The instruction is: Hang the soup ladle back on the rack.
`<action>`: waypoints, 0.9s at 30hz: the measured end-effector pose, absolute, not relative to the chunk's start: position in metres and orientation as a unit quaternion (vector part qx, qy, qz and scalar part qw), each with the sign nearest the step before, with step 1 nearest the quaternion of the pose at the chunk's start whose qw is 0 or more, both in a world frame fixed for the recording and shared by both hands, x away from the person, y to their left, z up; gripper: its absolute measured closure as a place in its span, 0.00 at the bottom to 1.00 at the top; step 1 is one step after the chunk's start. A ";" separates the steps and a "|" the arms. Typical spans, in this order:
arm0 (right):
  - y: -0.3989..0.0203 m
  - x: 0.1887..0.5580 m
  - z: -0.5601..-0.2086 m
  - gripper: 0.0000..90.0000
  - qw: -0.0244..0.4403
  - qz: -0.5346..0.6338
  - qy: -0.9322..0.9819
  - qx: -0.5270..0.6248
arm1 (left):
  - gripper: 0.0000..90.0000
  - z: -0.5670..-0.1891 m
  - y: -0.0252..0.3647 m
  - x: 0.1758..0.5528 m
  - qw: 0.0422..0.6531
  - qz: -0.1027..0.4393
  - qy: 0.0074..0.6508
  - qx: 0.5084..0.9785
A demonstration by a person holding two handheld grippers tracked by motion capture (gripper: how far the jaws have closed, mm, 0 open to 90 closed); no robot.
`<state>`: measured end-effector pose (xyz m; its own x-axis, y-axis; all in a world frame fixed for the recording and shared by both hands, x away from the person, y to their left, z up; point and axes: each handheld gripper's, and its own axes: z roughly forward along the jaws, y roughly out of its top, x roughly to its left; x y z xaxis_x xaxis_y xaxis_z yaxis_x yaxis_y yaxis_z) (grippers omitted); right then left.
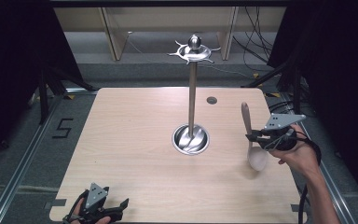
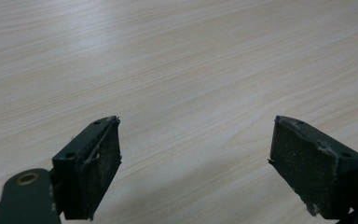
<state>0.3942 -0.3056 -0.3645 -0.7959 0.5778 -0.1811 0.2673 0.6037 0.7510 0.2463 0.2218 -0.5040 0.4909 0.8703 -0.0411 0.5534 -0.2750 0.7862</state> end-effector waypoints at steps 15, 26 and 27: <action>-0.277 0.406 -0.350 0.87 0.192 0.424 0.853 0.237 | 0.17 -0.504 0.223 0.245 0.397 0.207 0.456 0.769; -0.261 0.410 -0.335 0.87 0.181 0.453 0.842 0.230 | 0.17 -0.504 0.221 0.243 0.397 0.202 0.466 0.765; -0.260 0.412 -0.331 0.87 0.179 0.457 0.842 0.224 | 0.17 -0.504 0.222 0.244 0.397 0.205 0.456 0.770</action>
